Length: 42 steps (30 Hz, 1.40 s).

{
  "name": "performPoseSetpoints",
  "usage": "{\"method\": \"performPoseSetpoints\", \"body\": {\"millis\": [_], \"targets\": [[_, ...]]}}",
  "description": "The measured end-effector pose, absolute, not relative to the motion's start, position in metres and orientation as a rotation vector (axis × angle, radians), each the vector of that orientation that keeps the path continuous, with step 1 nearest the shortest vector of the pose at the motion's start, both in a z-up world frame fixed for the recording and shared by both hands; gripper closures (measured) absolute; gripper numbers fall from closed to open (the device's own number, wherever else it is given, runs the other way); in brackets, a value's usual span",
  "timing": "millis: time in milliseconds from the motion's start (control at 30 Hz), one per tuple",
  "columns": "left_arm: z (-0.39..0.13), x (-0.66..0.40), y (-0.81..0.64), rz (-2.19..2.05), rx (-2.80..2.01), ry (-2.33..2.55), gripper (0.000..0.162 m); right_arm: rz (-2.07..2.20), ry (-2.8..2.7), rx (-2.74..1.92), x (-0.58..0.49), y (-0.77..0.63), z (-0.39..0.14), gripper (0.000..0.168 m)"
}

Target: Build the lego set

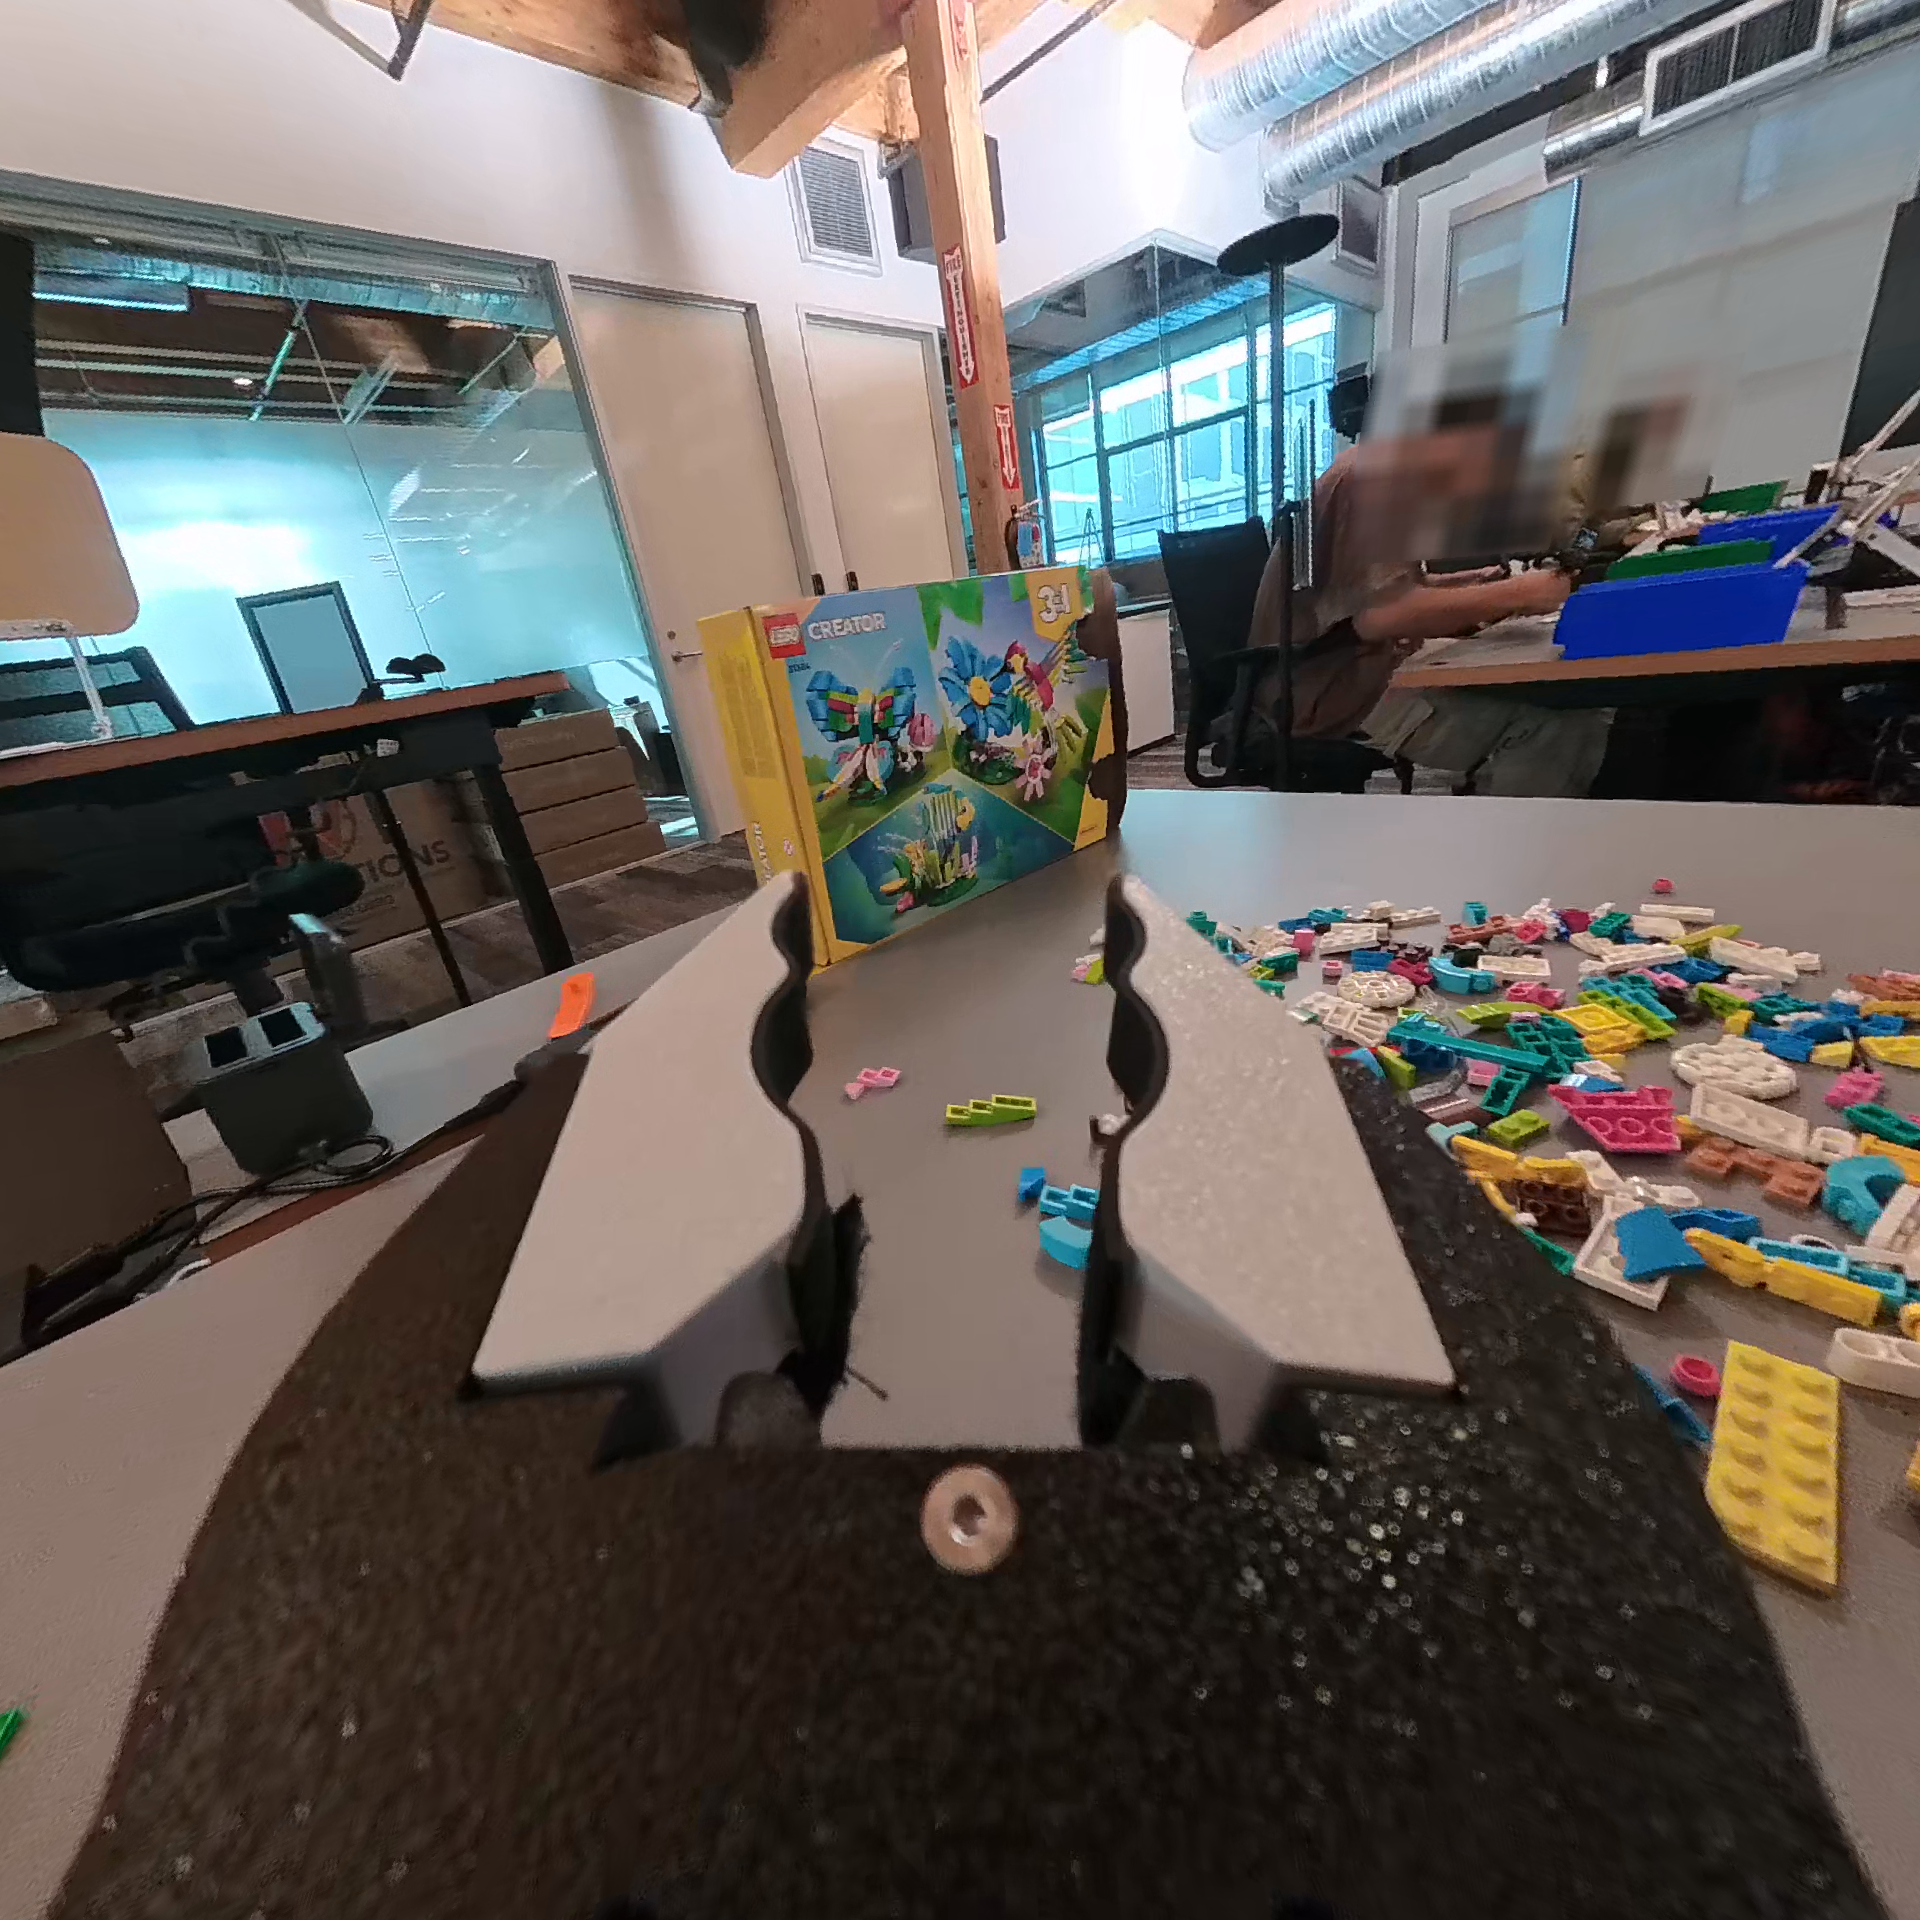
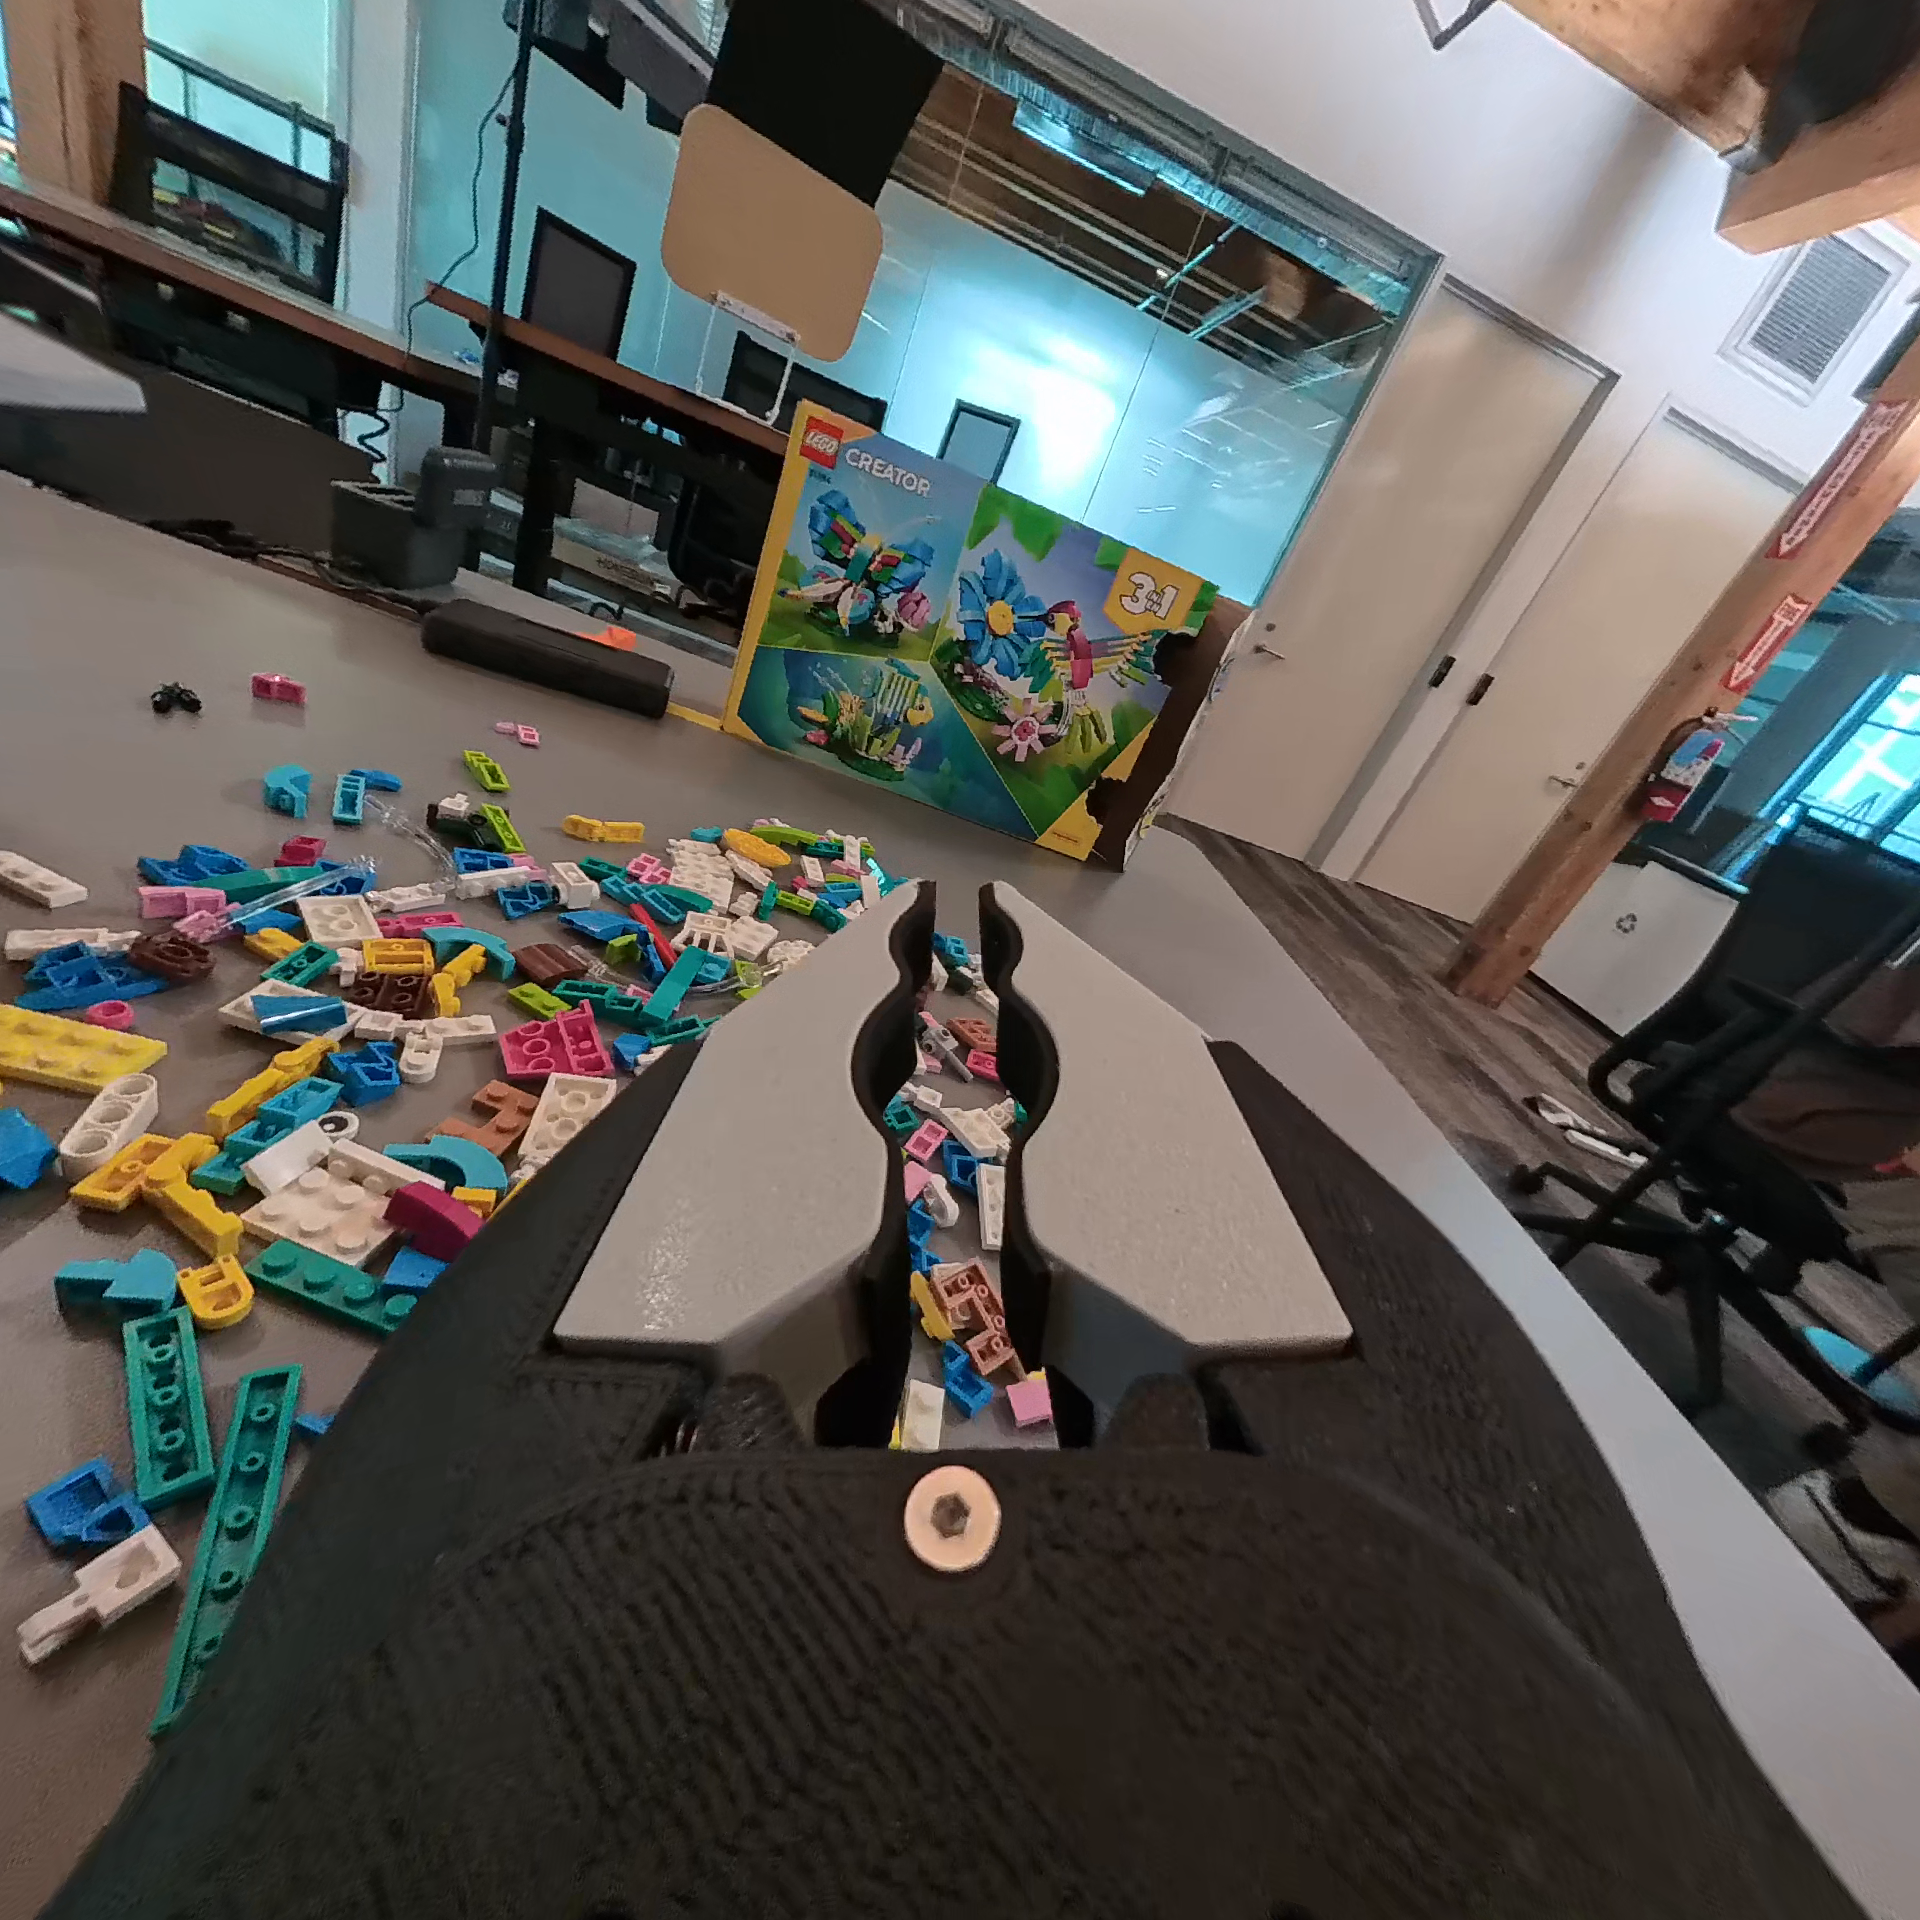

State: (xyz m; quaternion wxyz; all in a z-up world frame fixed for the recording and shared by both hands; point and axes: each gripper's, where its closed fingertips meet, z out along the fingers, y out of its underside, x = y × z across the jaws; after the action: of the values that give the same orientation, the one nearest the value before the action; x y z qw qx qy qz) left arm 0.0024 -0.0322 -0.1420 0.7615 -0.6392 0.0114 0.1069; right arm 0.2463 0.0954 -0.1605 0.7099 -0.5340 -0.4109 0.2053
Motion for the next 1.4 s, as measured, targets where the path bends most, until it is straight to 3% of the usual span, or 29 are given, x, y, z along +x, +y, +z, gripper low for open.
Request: {"method": "performPoseSetpoints", "body": {"millis": [1400], "targets": [[-0.158, 0.065, -0.019, 0.006, -1.457, 0.251, 0.116, 0.523, -0.917, -1.32, 0.253, 0.107, -0.17, 0.161]]}}
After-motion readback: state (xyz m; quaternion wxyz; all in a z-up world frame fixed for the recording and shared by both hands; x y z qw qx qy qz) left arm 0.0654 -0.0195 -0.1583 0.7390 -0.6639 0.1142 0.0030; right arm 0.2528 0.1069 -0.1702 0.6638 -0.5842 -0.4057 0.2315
